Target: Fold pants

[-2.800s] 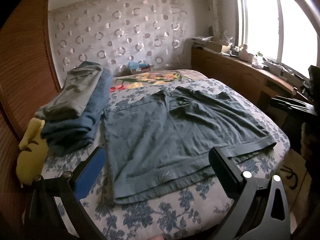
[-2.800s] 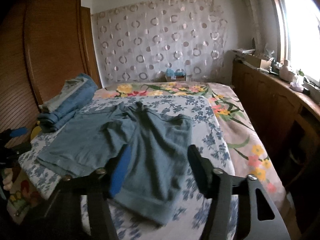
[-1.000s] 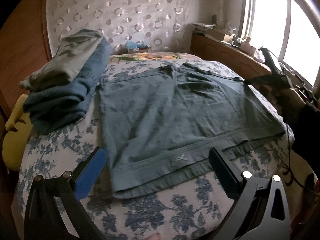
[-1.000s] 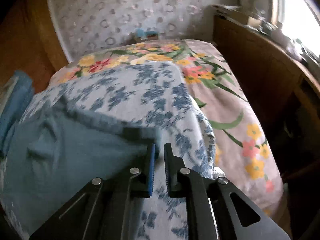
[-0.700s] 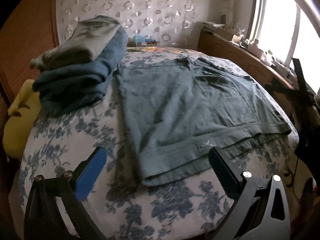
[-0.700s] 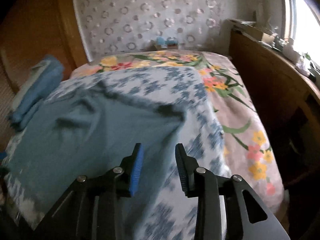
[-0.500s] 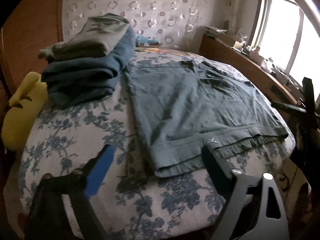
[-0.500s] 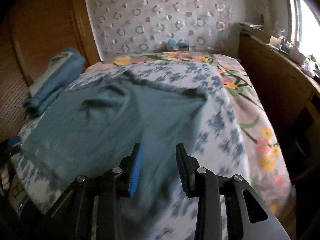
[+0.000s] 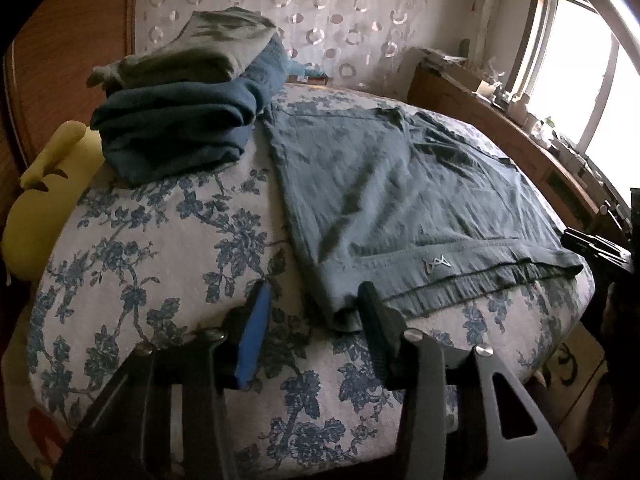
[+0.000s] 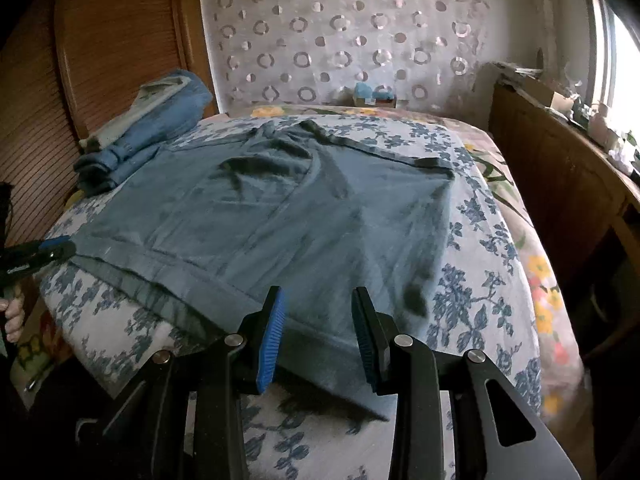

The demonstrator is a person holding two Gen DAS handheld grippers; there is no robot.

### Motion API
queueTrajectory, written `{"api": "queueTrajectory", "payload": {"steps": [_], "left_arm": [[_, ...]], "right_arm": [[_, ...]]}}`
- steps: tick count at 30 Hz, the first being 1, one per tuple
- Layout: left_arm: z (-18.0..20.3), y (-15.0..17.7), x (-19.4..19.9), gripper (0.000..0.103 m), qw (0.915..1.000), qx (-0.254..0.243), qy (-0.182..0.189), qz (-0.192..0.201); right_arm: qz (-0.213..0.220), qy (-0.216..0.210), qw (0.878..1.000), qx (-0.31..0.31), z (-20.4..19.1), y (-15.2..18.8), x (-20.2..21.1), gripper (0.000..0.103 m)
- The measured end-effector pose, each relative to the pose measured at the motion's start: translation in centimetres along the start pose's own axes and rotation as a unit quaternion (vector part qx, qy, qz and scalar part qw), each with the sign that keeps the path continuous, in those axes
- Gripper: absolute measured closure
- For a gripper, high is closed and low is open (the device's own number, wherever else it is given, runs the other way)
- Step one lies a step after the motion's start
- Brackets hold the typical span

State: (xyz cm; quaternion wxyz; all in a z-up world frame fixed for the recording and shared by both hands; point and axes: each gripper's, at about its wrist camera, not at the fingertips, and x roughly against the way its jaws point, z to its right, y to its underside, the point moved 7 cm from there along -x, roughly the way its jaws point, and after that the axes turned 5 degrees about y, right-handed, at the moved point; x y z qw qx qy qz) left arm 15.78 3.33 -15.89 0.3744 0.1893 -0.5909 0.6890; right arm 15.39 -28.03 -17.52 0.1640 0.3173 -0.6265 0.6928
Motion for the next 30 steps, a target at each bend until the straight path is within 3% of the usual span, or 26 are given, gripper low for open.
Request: {"api": "queueTrajectory", "payload": {"steps": [4, 6, 8, 14, 30], "left_arm": [[0.4, -0.1, -0.2, 0.061, 1.0, -0.006, 0.002, -0.002], [0.6, -0.1, -0.3, 0.068, 0.9999, -0.01, -0.002, -0.001], [0.7, -0.1, -0.4, 0.081, 0.9999, -0.016, 0.002, 0.001], [1.7, -0.9, -0.1, 0.094, 0.9995, -0.03, 0.01, 0.007], [13.9, -6.8, -0.4, 0.096, 0.9885, -0.129, 0.073, 0.032]], "right_arm": [[0.0, -0.003, 1.0, 0.007, -0.4, -0.4, -0.1, 0.061], [0.004, -0.009, 1.0, 0.002, -0.5, -0.4, 0.0, 0.057], [0.007, -0.015, 1.0, 0.002, -1.0, -0.4, 0.1, 0.052], [0.004, -0.006, 1.0, 0.011, -1.2, 0.2, -0.5, 0.049], [0.021, 0.002, 1.0, -0.022, 1.0, 1.4, 1.2, 0.049]]}}
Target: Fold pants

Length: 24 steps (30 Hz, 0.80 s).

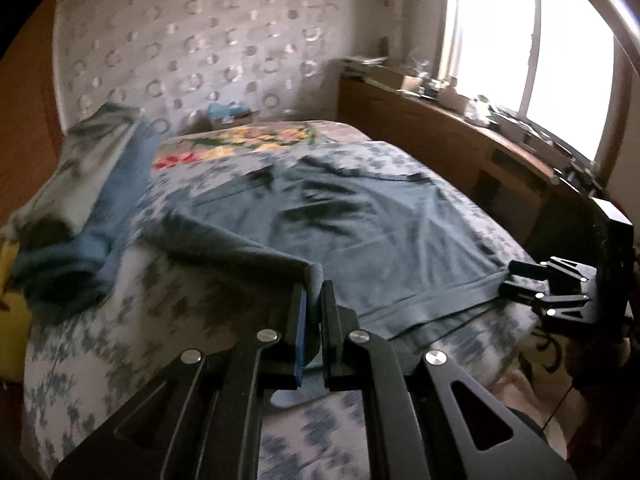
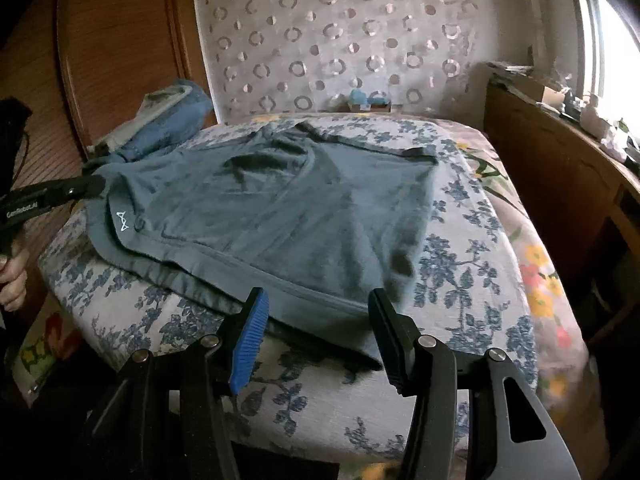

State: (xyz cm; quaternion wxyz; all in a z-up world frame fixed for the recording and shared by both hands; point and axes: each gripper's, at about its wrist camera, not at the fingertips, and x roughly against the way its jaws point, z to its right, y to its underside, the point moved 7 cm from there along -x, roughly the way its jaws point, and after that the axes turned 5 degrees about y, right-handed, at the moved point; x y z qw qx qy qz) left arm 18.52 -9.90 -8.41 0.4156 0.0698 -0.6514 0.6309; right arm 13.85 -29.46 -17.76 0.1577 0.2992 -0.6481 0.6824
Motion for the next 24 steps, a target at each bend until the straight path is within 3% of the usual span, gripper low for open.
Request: {"api": "queueTrajectory", "payload": {"steps": [15, 24], "left_arm": [[12.1, -5.1, -3.4, 0.096, 0.9951, -0.067, 0.073, -0.004], [12.2, -4.5, -3.5, 0.096, 0.996, -0.064, 0.061, -0.015]], "right_arm": [[0.03, 0.008, 0.999, -0.019, 2.3, 0.9, 2.8, 0.049], [0.03, 0.008, 0.999, -0.028, 2.2, 1.2, 2.3, 0.049]]}}
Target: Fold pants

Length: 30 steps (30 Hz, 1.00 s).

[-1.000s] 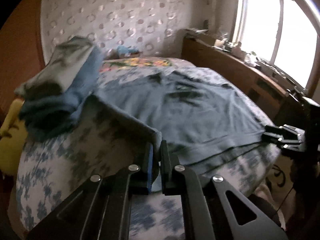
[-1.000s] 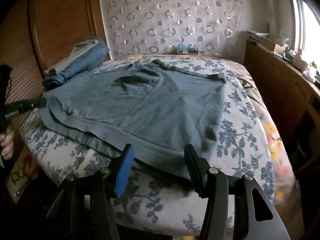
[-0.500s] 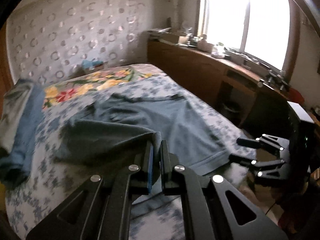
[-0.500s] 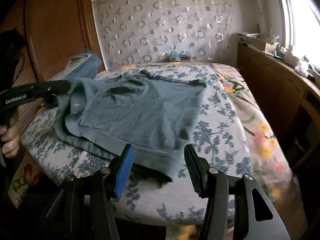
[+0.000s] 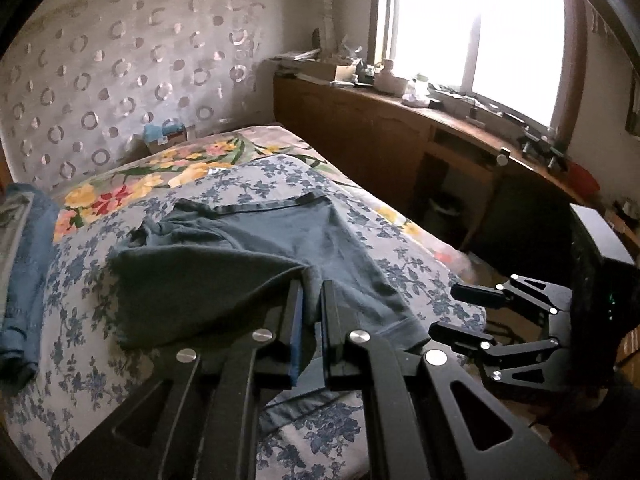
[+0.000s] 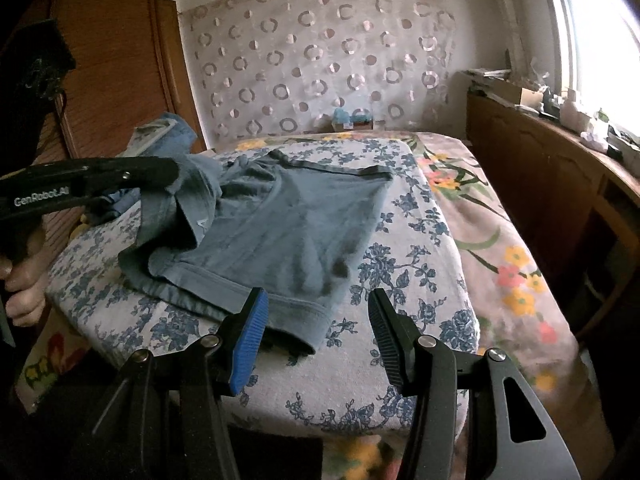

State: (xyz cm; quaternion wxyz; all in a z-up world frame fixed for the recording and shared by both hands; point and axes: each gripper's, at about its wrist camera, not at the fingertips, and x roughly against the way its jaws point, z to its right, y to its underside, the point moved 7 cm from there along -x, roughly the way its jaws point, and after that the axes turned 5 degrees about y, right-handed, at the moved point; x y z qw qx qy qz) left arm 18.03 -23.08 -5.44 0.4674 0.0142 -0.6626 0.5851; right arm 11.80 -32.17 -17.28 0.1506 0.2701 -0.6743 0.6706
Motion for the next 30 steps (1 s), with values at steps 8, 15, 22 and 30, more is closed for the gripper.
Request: {"api": "queueTrajectory", "payload": {"steps": [8, 15, 22, 30], "left_arm": [[-2.6, 1.7, 1.0, 0.079, 0.9995, 0.002, -0.03, -0.005], [-5.6, 4.8, 1.8, 0.055, 0.999, 0.028, -0.025, -0.026], [-8.1, 7.3, 1.7, 0.024, 0.9971, 0.063, -0.023, -0.035], [-10.0, 8.4, 2.2, 0.022, 0.9954, 0.077, -0.044, -0.035]], "right_arm": [[0.002, -0.003, 1.0, 0.004, -1.0, -0.6, -0.7, 0.049], [-0.006, -0.007, 1.0, 0.01, -2.2, -1.0, -2.6, 0.049], [-0.012, -0.009, 1.0, 0.017, -2.8, -1.3, -3.7, 0.049], [-0.015, -0.014, 1.0, 0.015, -3.0, -2.3, -5.4, 0.049]]}}
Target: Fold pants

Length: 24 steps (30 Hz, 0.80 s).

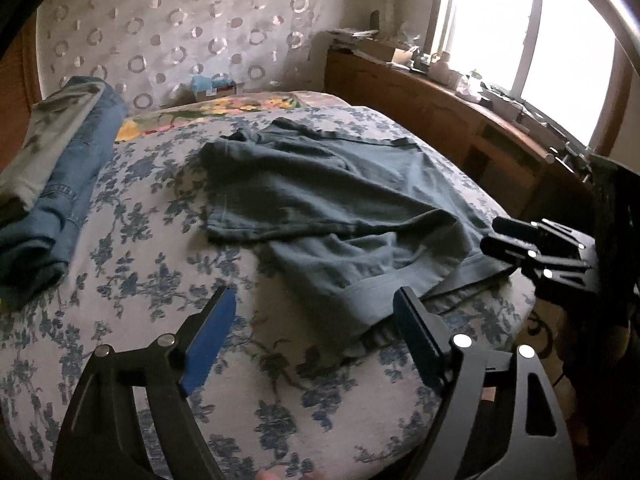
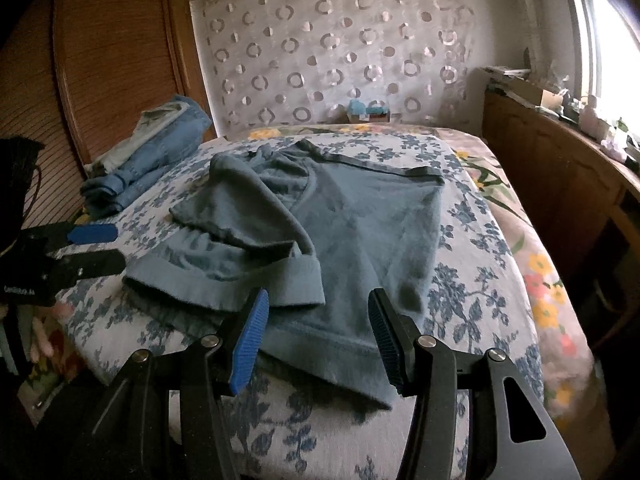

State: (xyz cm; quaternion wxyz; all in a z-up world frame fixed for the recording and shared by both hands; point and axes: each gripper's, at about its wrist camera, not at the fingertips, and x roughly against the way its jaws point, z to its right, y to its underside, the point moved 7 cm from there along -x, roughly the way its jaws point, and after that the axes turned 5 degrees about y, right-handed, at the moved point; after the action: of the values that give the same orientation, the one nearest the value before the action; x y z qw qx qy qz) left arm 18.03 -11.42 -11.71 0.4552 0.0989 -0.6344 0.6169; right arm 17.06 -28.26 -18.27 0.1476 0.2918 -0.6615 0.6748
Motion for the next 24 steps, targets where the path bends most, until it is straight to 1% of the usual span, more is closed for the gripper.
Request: {"api": "queueTrajectory", "payload": {"steps": [3, 10, 14, 15, 17, 19, 20, 21, 22, 24], "left_arm": [[-0.7, 0.3, 0.2, 0.022, 1.0, 0.005, -0.008, 0.0], [-1.5, 0.8, 0.4, 0.022, 0.9999, 0.01, -0.009, 0.0], [-1.3, 1.0, 0.7, 0.022, 0.9999, 0.011, -0.003, 0.007], [-1.2, 1.0, 0.7, 0.022, 0.9999, 0.012, 0.001, 0.008], [-1.0, 1.1, 0.8, 0.022, 0.9999, 0.011, -0.001, 0.012], [-0.9, 1.1, 0.8, 0.022, 0.9998, 0.013, -0.001, 0.015], [-0.9, 1.1, 0.9, 0.022, 0.9997, 0.015, -0.001, 0.019], [-0.8, 1.1, 0.9, 0.022, 0.9996, 0.015, 0.0, 0.022], [-0.7, 1.1, 0.9, 0.022, 0.9996, 0.016, 0.0, 0.022], [-0.5, 1.0, 0.8, 0.022, 0.9996, 0.016, 0.003, 0.021]], "right_arm": [[-0.004, -0.005, 1.0, -0.003, -0.1, -0.3, -0.9, 0.049], [-0.02, -0.023, 1.0, -0.007, -0.4, -0.9, -2.9, 0.049], [-0.029, -0.037, 0.999, -0.011, -0.3, -1.1, -3.7, 0.05], [-0.032, -0.04, 0.999, -0.011, -0.3, -1.1, -3.9, 0.051], [-0.039, -0.046, 0.998, -0.007, -0.5, -1.0, -4.1, 0.06], [-0.043, -0.053, 0.998, -0.004, -1.1, -1.2, -4.5, 0.075], [-0.043, -0.059, 0.997, -0.002, -1.2, -1.3, -4.5, 0.079], [-0.041, -0.066, 0.997, -0.001, -1.3, -1.4, -4.4, 0.088], [-0.036, -0.072, 0.997, -0.001, -1.4, -1.5, -4.1, 0.092], [-0.023, -0.082, 0.996, -0.001, -1.6, -1.9, -3.2, 0.095]]}}
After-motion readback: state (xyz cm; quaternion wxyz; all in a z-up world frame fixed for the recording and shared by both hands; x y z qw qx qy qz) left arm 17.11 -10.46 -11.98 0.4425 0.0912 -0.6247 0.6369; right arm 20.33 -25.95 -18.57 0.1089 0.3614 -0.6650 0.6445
